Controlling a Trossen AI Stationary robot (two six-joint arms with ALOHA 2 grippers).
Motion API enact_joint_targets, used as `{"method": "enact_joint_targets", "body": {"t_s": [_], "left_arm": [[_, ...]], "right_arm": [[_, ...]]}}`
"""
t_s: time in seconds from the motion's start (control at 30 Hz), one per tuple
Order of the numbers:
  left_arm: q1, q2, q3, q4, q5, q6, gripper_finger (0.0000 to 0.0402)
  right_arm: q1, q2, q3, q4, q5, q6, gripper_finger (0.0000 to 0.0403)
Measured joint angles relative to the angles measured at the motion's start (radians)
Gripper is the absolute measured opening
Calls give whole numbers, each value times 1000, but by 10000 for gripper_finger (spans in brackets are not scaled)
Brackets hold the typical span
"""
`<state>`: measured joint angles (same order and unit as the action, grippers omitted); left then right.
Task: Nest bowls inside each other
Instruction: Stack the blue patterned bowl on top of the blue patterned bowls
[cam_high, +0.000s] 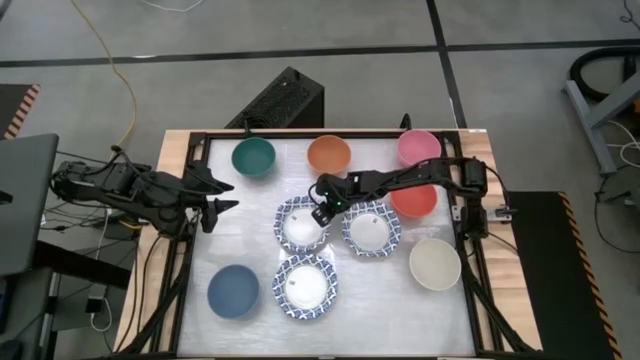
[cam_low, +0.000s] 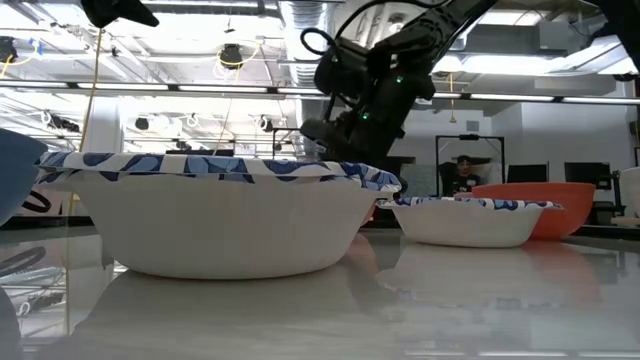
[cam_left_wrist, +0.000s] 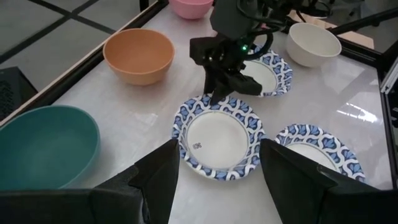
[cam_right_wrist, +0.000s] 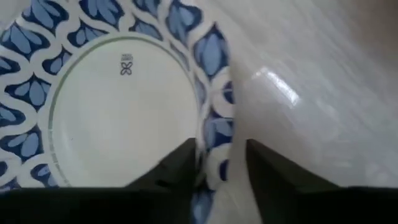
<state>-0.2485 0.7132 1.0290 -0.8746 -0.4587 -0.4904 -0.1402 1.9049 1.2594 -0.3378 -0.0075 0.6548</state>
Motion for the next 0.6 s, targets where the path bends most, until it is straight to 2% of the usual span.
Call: {"method": "enact_joint_targets", "body": {"t_s": [0.13, 0.27, 0.4, 0.6], "left_arm": [[0, 0, 0, -6, 0, 0, 212], [0, 0, 0, -5, -1, 13, 212], [0, 0, 0, -5, -2, 16, 212], [0, 0, 0, -5, -2, 28, 212]], "right_arm": [[-4, 0, 0, 7, -15, 3, 70], [-12, 0, 0, 16, -25, 17, 15], [-28, -15, 7, 23, -47, 33, 15], [-49, -30, 127, -47, -55, -2, 13]]}}
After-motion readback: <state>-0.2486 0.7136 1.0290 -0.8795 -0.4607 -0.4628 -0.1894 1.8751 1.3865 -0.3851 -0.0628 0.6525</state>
